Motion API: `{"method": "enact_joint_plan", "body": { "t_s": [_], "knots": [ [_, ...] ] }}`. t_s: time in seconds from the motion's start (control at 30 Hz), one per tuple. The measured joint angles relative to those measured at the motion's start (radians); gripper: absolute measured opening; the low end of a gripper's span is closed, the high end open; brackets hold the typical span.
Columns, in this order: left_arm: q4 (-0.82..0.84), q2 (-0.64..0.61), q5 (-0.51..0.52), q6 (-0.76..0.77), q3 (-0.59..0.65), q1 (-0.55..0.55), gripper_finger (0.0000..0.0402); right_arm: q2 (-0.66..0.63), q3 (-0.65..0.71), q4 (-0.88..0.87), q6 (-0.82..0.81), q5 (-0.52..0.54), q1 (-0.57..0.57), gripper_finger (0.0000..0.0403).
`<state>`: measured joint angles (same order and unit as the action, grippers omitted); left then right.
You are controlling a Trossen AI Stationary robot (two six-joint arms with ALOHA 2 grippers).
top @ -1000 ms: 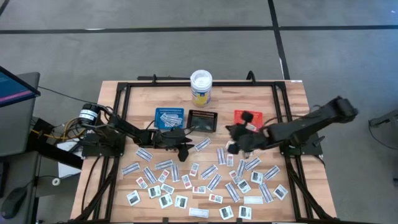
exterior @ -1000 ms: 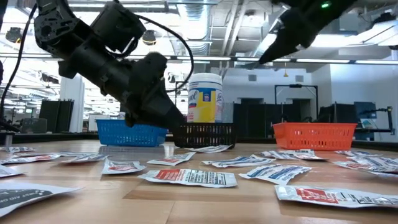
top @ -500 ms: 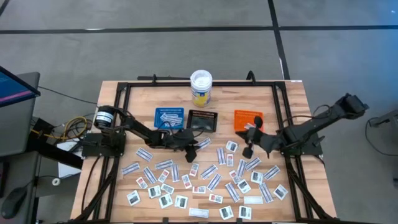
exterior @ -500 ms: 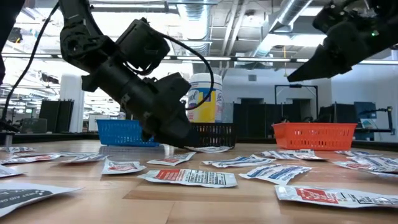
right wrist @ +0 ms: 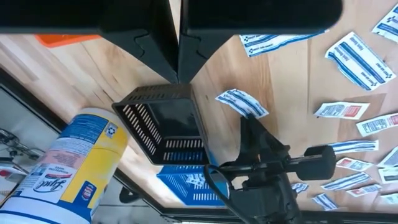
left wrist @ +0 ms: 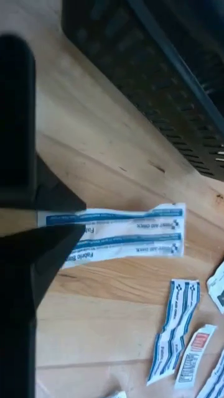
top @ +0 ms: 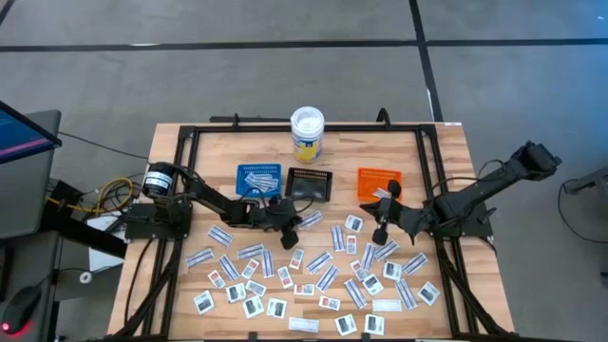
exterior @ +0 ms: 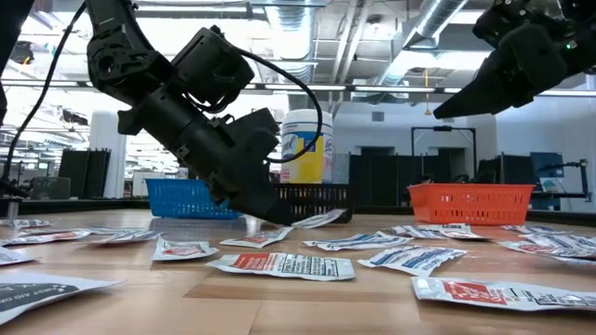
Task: Pick & Place First Aid Supplies
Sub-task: Put the blue bandage into the blue bin
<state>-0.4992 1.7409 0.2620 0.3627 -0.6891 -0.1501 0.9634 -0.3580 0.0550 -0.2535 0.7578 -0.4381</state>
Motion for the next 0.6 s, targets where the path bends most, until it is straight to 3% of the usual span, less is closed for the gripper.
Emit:
{"method": "enact_joint_plan", "body": {
  "t_s": [0.07,0.3,0.6],
  "knots": [
    [0.000,0.000,-0.006,0.001,0.000,-0.001,0.0009,0.000,0.000,0.001,0.000,0.000,0.000,0.0000],
    [-0.009,-0.005,-0.023,-0.022,0.002,-0.012,0.0006,0.000,0.000,0.001,0.000,0.001,0.000,0.0000],
    [0.004,-0.122,0.090,-0.121,0.005,-0.070,0.0004,0.000,0.000,-0.002,0.000,0.002,0.000,0.0000]
  ]
}}
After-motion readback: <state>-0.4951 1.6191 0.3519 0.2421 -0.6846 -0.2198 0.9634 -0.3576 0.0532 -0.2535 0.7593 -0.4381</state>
